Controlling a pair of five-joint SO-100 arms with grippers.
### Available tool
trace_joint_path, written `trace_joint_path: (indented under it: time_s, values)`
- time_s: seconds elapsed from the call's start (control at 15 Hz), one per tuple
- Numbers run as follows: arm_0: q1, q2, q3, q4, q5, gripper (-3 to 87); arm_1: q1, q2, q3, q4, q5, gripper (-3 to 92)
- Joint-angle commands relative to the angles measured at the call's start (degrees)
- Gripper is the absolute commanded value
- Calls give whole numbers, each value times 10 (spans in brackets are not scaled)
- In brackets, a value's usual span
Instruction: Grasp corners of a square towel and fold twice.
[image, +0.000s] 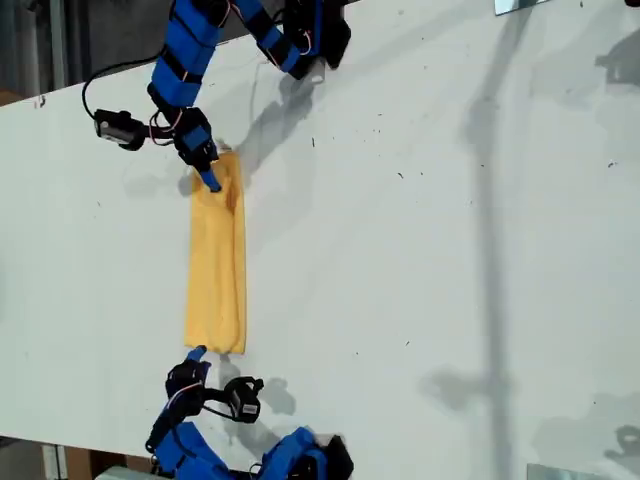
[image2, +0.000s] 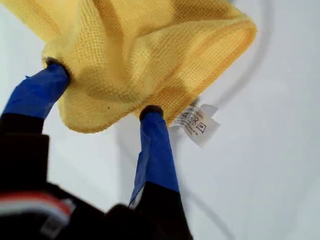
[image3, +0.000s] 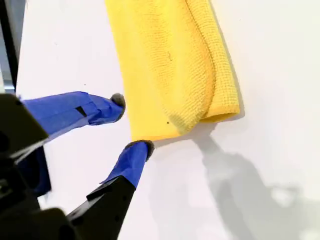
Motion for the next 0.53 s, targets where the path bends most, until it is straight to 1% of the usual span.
trace_joint_path:
  time_s: [0.0, 0.13, 0.2, 0.27, 0.33, 0.4, 0.47]
  values:
    - [-12, 71, 14, -3, 0, 106, 25, 75, 12, 11, 11, 322]
    - [-16, 95, 35, -16, -1, 106, 61, 169, 70, 13, 29, 272]
    - [-14, 91, 33, -18, -1, 106, 56, 169, 69, 13, 28, 267]
    - [-14, 86, 33, -19, -1, 106, 64, 158, 50, 33, 27, 272]
    - [-15, 85, 33, -19, -1, 106, 76, 178, 57, 29, 25, 289]
    - [-15, 83, 33, -21, -1, 106, 59, 147, 46, 21, 22, 311]
    - [-16, 81, 33, -22, -1, 106, 52, 73, 0, 25, 17, 334]
